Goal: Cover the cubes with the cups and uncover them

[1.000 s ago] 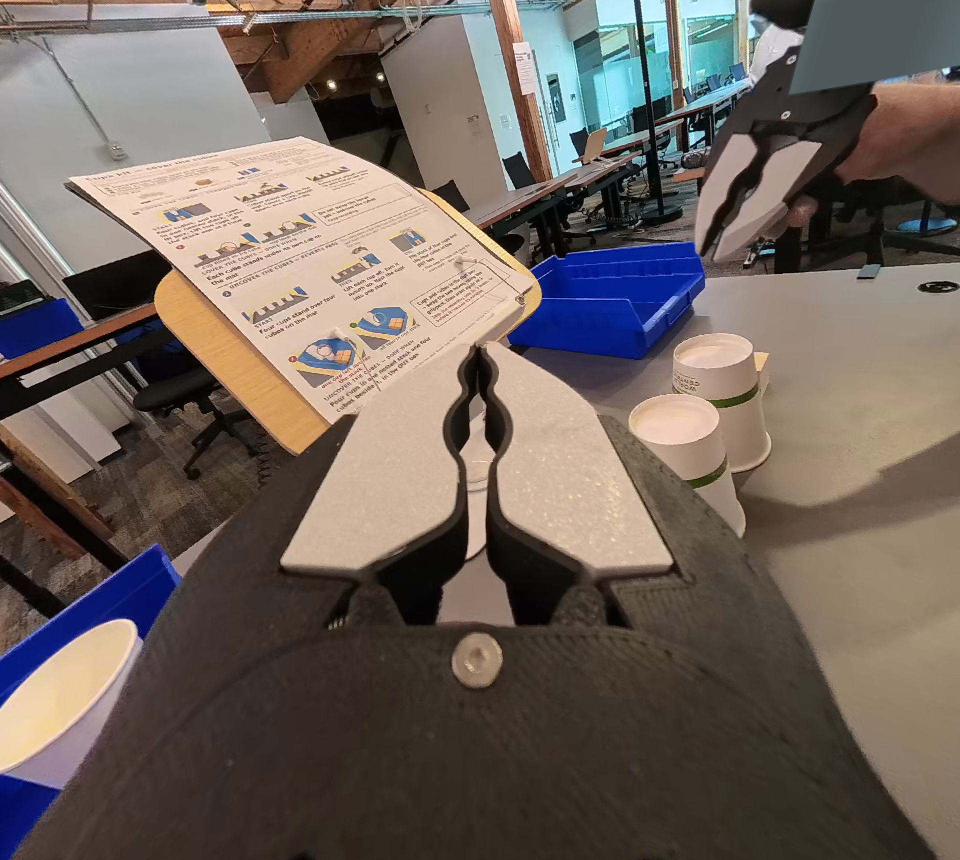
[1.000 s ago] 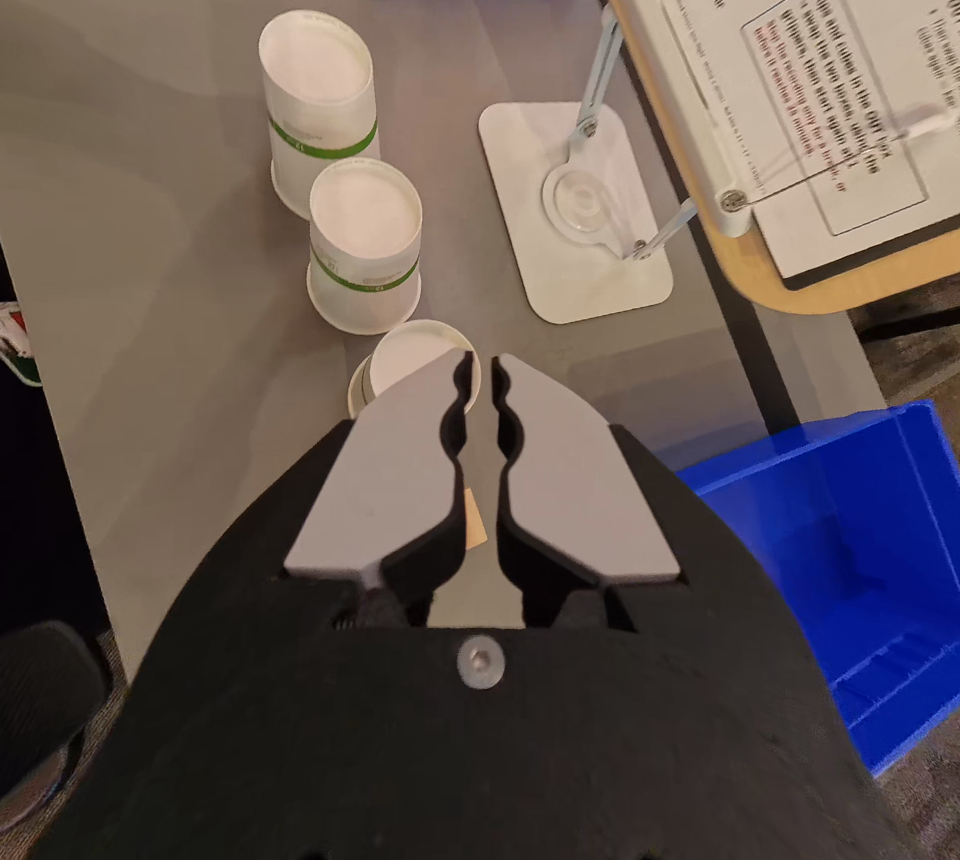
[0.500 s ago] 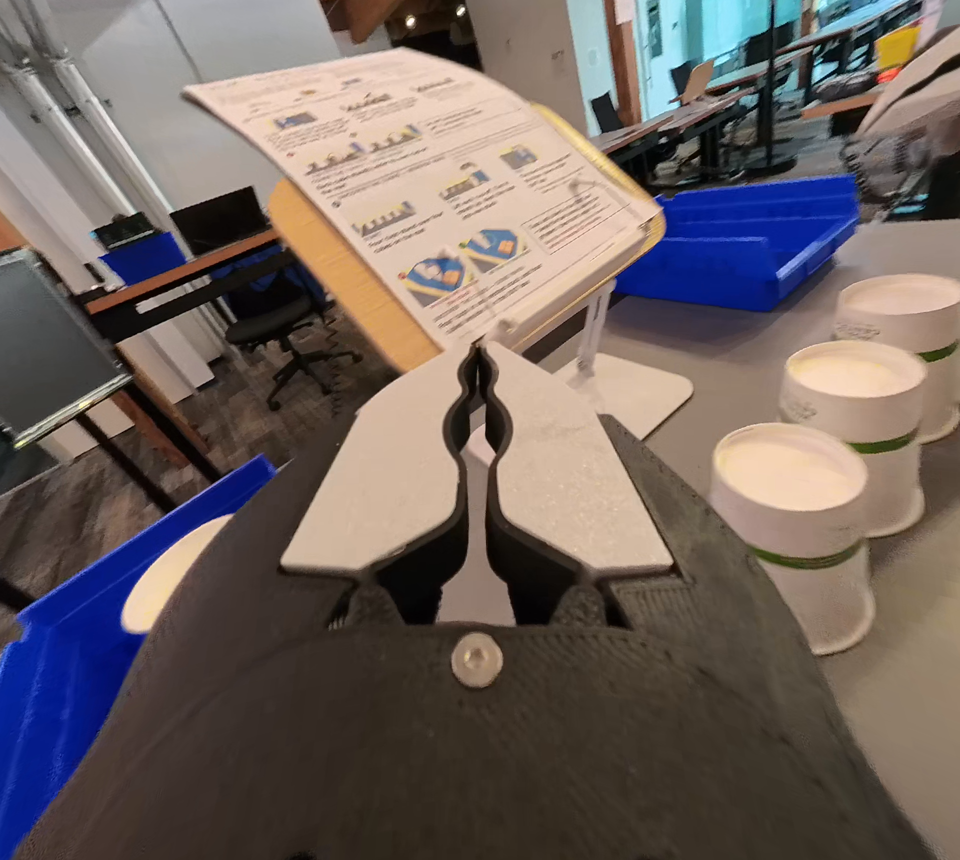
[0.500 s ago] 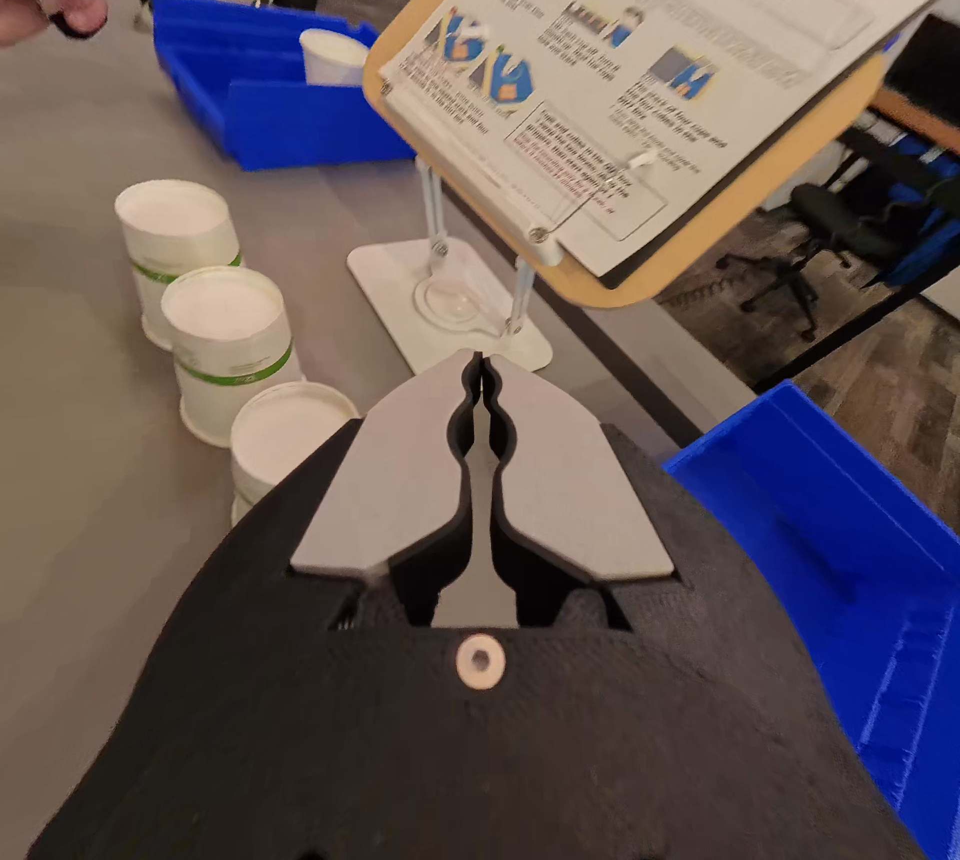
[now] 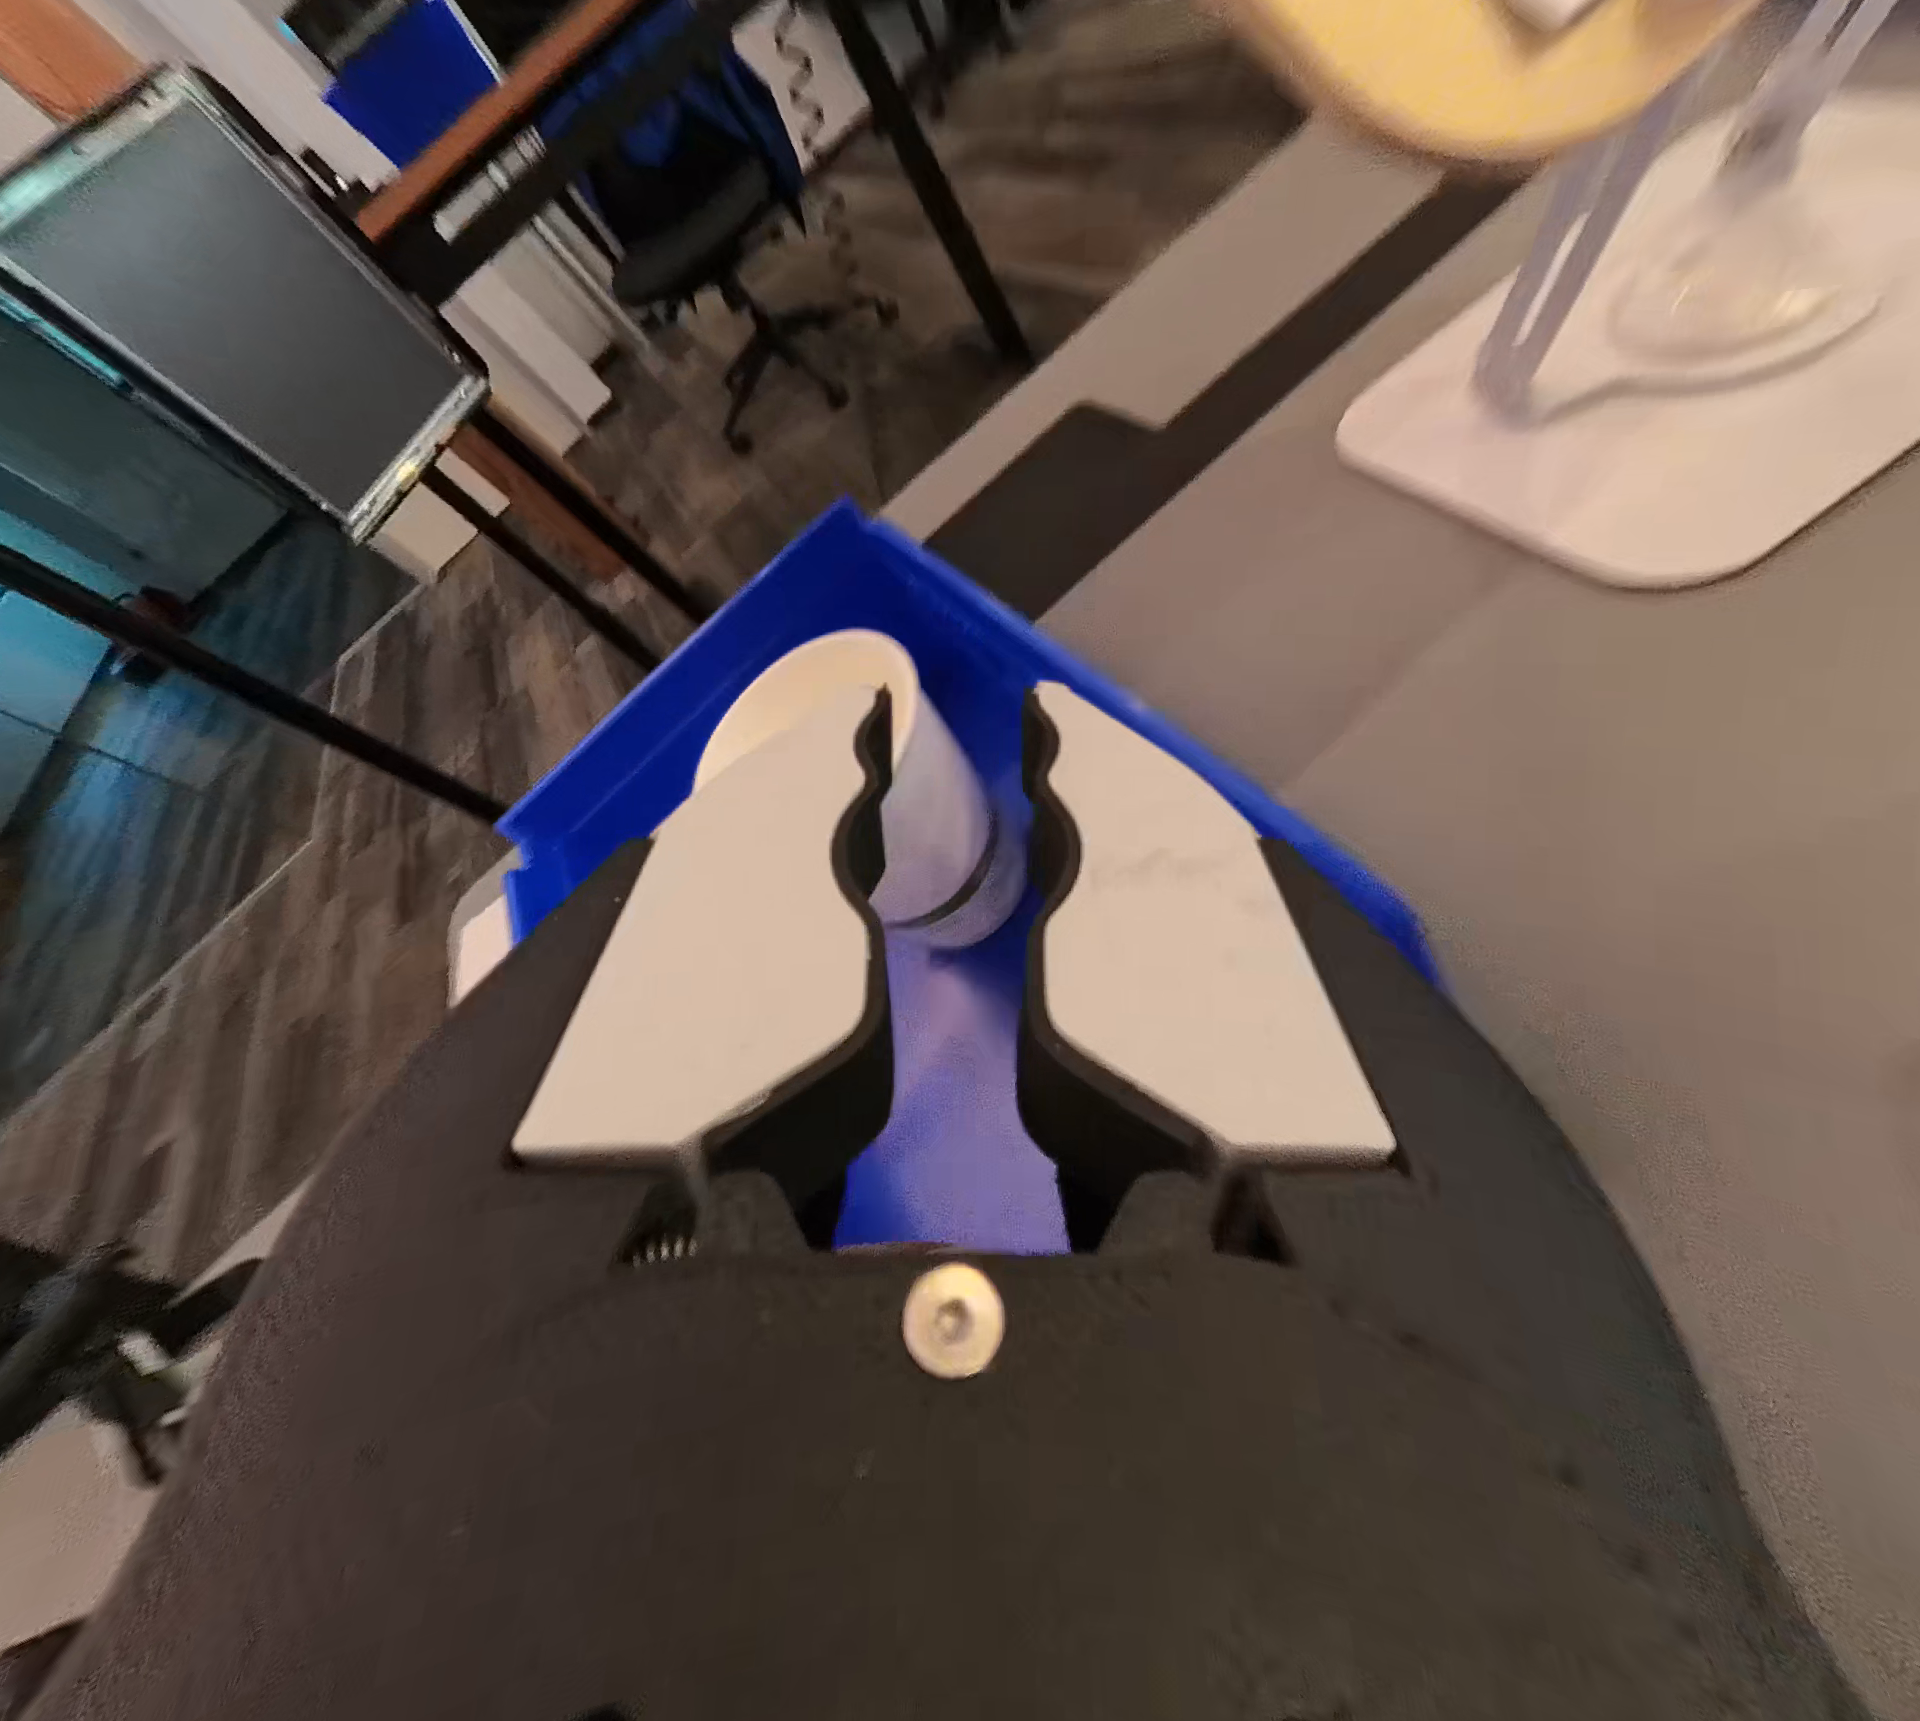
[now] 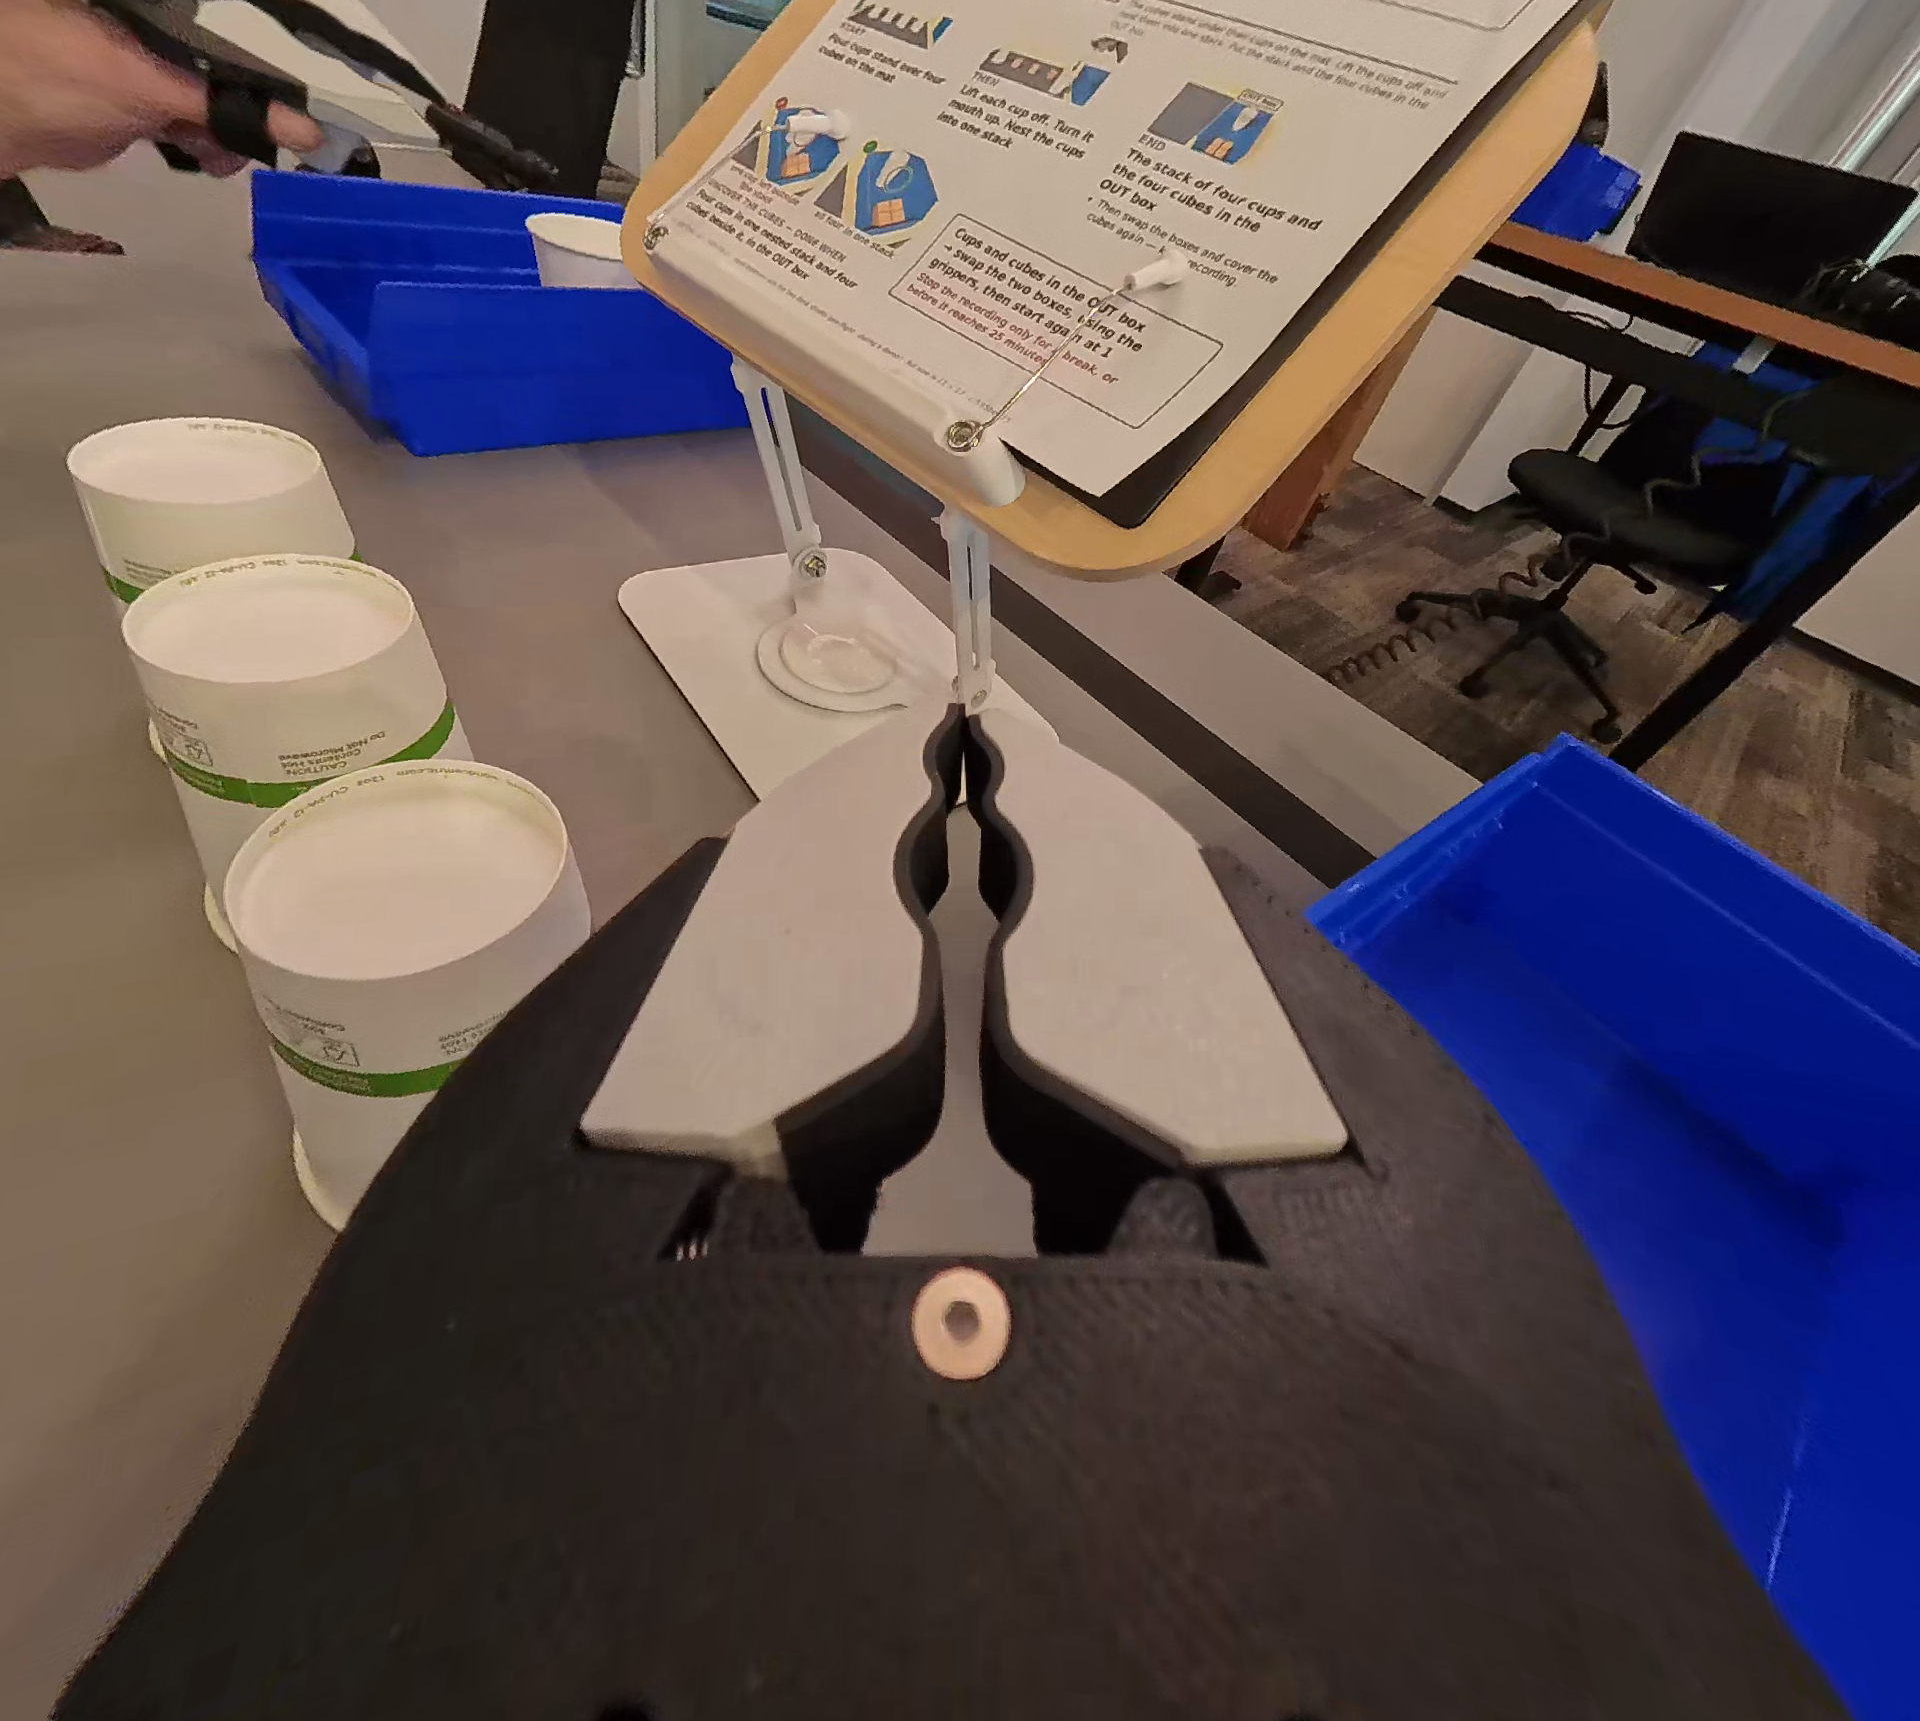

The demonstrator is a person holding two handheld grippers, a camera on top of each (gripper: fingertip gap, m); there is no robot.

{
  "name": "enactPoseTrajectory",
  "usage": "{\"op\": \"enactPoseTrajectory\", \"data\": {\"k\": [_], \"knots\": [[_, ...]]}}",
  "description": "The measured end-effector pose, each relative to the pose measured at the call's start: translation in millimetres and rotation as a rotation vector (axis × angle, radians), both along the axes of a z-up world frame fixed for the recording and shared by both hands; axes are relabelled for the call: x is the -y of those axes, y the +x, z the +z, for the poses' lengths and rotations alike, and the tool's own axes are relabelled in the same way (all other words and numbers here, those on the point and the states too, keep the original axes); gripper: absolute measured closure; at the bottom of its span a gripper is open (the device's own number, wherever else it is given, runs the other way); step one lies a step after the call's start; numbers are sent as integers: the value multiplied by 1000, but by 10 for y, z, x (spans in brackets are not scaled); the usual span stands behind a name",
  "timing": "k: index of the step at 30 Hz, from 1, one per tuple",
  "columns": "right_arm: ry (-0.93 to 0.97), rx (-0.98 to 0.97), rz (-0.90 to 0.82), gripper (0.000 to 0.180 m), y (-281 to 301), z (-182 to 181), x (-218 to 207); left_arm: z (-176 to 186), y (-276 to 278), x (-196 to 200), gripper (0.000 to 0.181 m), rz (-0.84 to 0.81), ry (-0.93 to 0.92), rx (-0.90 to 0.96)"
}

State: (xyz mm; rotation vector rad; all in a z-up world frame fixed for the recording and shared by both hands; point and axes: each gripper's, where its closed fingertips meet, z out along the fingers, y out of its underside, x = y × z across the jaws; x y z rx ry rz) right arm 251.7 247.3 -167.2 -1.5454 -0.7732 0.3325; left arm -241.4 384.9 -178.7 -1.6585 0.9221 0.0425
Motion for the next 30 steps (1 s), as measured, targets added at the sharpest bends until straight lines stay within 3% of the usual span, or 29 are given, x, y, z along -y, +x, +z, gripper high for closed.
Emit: {"op": "enactPoseTrajectory", "data": {"k": [4,11,17,20,25,30], "knots": [[-4,15,11,180,-18,-38,2,-300,-134,-269,147,-30,-120,-262],[-17,14,21,180,-30,-94,-22,-590,-212,-591,136,-83,-267,-417],[-14,23,26,180,-47,-89,-33,-914,-301,-750,152,-74,-372,-475],[-7,25,29,179,-56,-51,-23,-879,-277,-747,178,-84,-380,-430],[21,24,46,180,-107,84,33,-508,-280,-699,179,-47,-229,-318],[50,-16,105,180,-263,330,141,155,-84,-357,180,-84,-58,-101]]}}
